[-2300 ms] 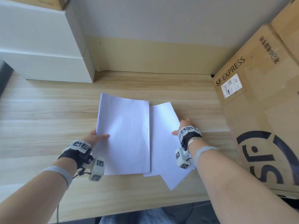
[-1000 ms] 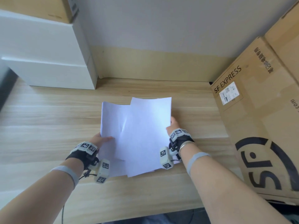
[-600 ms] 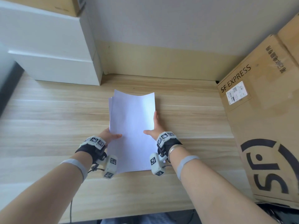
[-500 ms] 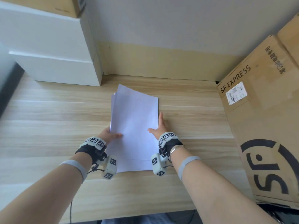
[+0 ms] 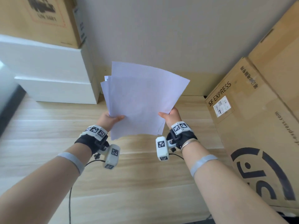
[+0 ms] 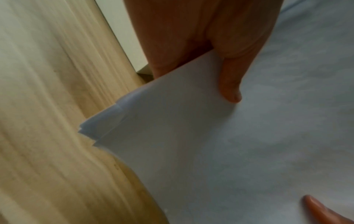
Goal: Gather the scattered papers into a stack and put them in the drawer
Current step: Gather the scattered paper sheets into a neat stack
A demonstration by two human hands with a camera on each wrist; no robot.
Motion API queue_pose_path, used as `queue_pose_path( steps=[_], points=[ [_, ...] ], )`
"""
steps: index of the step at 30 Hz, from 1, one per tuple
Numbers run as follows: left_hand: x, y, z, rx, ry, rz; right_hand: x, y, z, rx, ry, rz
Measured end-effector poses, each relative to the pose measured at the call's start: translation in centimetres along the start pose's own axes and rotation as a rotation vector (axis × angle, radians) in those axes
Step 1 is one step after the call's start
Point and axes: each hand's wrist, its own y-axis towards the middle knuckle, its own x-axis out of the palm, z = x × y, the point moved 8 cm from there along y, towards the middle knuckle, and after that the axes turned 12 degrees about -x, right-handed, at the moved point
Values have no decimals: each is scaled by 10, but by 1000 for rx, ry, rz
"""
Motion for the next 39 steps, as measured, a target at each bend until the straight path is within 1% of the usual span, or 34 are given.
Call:
queue_pose_path(
  steps=[2, 4, 8, 13, 18, 21, 25, 29, 35, 39],
  points=[
    [1, -4, 8, 38, -13, -31, -4, -3, -6, 13, 20, 29],
    [-1, -9, 13, 67, -43, -25, -2, -7, -14, -1, 64, 38],
    [-7, -19, 26, 131, -97, -1, 5, -9, -32, -100, 152, 41],
    [-11, -25, 44, 221, -116, 9, 2, -3, -68, -263, 254, 130],
    [-12, -32, 58, 300, -152, 22, -2, 1, -84, -288, 315, 227],
    [-12, -35, 60, 311, -176, 36, -4, 3, -84, -303, 318, 206],
    [-12, -38, 60, 306, -177, 54, -2, 3, -79, -332, 269, 143],
    [-14, -43, 65, 335, -231, 57, -1, 3, -72, -328, 252, 163],
    [-24, -54, 88, 433, -309, 195, -5, 3, -75, -339, 224, 245],
    [-26, -56, 94, 402, -317, 316, -4, 3, -74, -301, 203, 270]
  ],
)
